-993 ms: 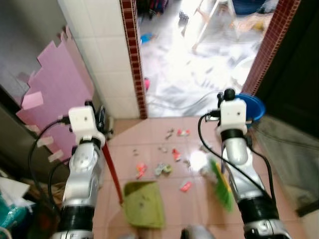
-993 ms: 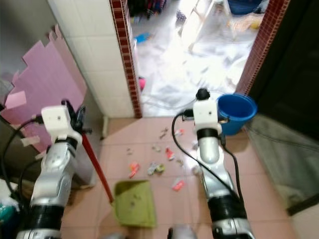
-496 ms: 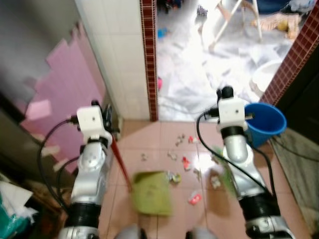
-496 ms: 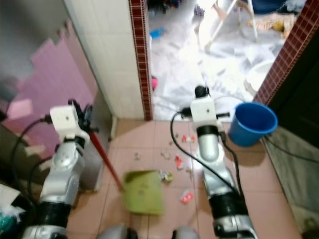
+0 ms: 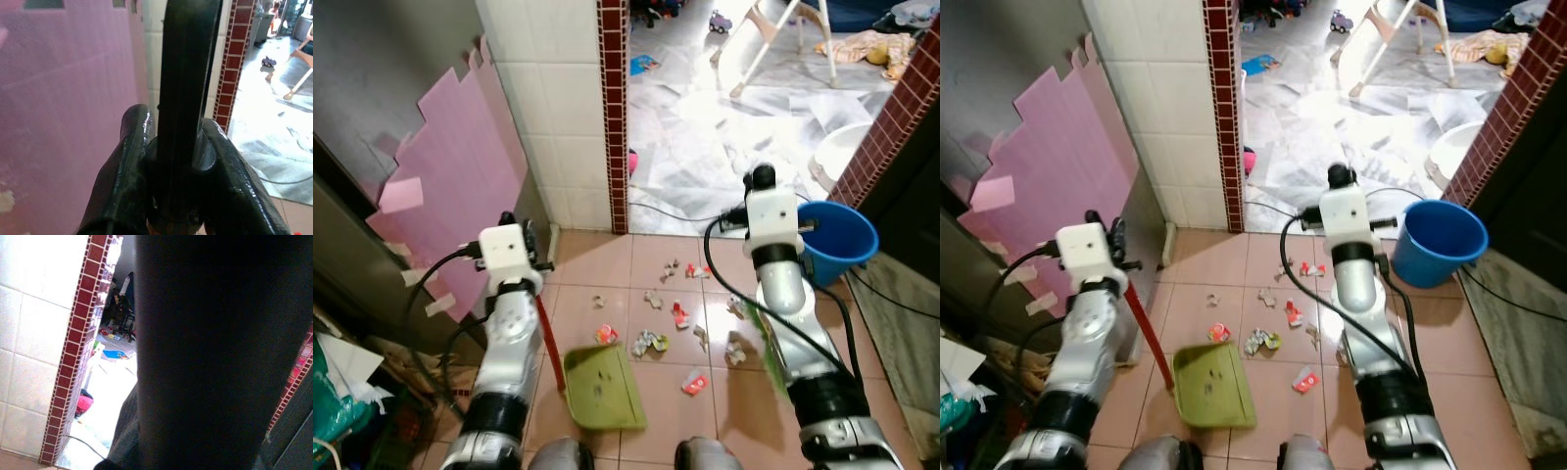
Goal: Sweep floor
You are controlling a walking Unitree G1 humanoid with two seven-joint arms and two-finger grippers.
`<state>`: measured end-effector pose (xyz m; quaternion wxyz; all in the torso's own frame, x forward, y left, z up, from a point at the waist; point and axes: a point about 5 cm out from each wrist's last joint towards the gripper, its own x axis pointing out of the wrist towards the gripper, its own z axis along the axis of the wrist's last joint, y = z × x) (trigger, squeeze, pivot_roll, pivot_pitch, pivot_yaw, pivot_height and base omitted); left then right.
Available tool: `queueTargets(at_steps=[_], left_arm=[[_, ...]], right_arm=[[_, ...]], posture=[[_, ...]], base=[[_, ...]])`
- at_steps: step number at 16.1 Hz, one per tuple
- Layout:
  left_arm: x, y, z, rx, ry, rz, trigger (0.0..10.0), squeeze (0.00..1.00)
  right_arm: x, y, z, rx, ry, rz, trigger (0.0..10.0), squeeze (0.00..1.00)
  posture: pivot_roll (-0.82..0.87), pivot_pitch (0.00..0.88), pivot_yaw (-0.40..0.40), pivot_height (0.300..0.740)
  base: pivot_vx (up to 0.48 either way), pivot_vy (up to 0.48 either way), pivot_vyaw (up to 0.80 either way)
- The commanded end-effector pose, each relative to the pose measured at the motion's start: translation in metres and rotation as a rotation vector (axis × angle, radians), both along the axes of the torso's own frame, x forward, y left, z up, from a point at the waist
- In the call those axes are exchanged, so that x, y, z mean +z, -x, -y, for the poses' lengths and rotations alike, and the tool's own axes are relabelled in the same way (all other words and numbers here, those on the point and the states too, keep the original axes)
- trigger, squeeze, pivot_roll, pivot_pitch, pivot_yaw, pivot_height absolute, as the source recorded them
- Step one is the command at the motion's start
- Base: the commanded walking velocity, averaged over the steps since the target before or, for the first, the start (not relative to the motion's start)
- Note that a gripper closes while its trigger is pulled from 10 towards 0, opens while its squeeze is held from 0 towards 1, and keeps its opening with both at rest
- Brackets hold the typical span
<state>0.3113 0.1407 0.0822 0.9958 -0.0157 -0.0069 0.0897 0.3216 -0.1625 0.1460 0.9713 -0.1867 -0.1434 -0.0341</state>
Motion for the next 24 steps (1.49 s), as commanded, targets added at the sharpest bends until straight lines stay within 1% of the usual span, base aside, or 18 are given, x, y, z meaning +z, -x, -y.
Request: queueTargets(at_steps=[1,2,3,5,8,9,10,11,13,15,17,19,20,22,23,24], left_arm=[[0.012,-0.009,0.006,-0.004,0.015,0.062,10.0,0.00],[0.007,-0.012,0.013,-0.030,0.039,0.045,10.0,0.00],[0.003,-0.015,0.019,-0.026,0.051,0.025,10.0,0.00],[-0.003,-0.017,0.029,-0.050,0.058,0.008,10.0,0.00],[-0.012,-0.016,0.035,-0.082,0.091,-0.022,10.0,0.00],[-0.011,-0.018,0.035,-0.093,0.114,-0.022,10.0,0.00],[-0.011,-0.020,0.036,-0.096,0.119,-0.028,10.0,0.00],[-0.010,-0.021,0.037,-0.097,0.117,-0.025,10.0,0.00],[-0.008,-0.023,0.037,-0.091,0.110,-0.024,10.0,0.00],[-0.006,-0.026,0.037,-0.096,0.110,-0.020,10.0,0.00],[-0.005,-0.027,0.039,-0.109,0.097,-0.017,10.0,0.00],[-0.005,-0.028,0.038,-0.105,0.103,-0.026,10.0,0.00],[-0.006,-0.028,0.037,-0.104,0.105,-0.029,10.0,0.00],[-0.006,-0.029,0.037,-0.109,0.093,-0.039,10.0,0.00],[-0.006,-0.029,0.038,-0.111,0.090,-0.041,10.0,0.00],[-0.006,-0.030,0.038,-0.112,0.087,-0.044,10.0,0.00]], right_arm=[[0.013,-0.004,-0.006,0.029,0.010,0.055,10.0,0.00],[0.013,-0.005,-0.009,0.041,0.003,0.055,10.0,0.00],[0.012,-0.007,-0.012,0.049,0.000,0.051,10.0,0.00],[0.010,-0.010,-0.015,0.062,-0.002,0.039,10.0,0.00],[0.001,-0.015,-0.027,0.095,-0.039,-0.012,10.0,0.00],[-0.002,-0.016,-0.034,0.111,-0.062,-0.028,10.0,0.00],[-0.006,-0.018,-0.040,0.121,-0.095,-0.053,10.0,0.00],[-0.009,-0.020,-0.050,0.132,-0.163,-0.084,10.0,0.00],[-0.005,-0.025,-0.066,0.173,-0.257,-0.109,10.0,0.00],[0.004,-0.030,-0.076,0.215,-0.401,-0.124,10.0,0.00],[0.018,-0.035,-0.079,0.243,-0.503,-0.112,10.0,0.00],[0.038,-0.039,-0.081,0.278,-0.557,-0.082,10.0,0.00],[0.043,-0.040,-0.082,0.287,-0.573,-0.080,10.0,0.00],[0.073,-0.042,-0.081,0.376,-0.557,-0.028,10.0,0.00],[0.081,-0.042,-0.080,0.404,-0.541,-0.013,10.0,0.00],[0.091,-0.041,-0.078,0.435,-0.457,0.015,10.0,0.00]], posture=[[-0.05,0.076,0.045,0.740],[-0.05,0.082,0.045,0.740],[-0.07,0.086,0.047,0.740],[-0.07,0.083,0.048,0.740],[-0.07,0.083,0.047,0.740],[-0.06,0.085,0.046,0.740],[-0.06,0.085,0.044,0.740],[-0.05,0.087,0.041,0.740],[-0.05,0.088,0.032,0.740],[-0.04,0.092,0.030,0.740],[-0.04,0.093,0.032,0.740],[-0.04,0.092,0.037,0.740],[-0.04,0.091,0.038,0.740],[-0.05,0.092,0.042,0.740],[-0.05,0.092,0.043,0.740],[-0.05,0.095,0.042,0.740]], base=[[0.000,0.000,0.00],[0.000,0.000,0.00],[0.000,0.000,0.00],[0.000,0.000,0.00],[0.000,0.000,0.00],[0.000,0.000,0.00],[0.000,0.000,0.00],[0.000,0.000,0.00],[0.000,0.000,0.00],[0.000,0.000,0.00],[0.000,0.000,0.00],[0.000,0.000,0.00],[0.000,0.000,0.00],[0.000,0.000,0.00],[0.000,0.000,0.00],[0.000,0.000,0.00]])
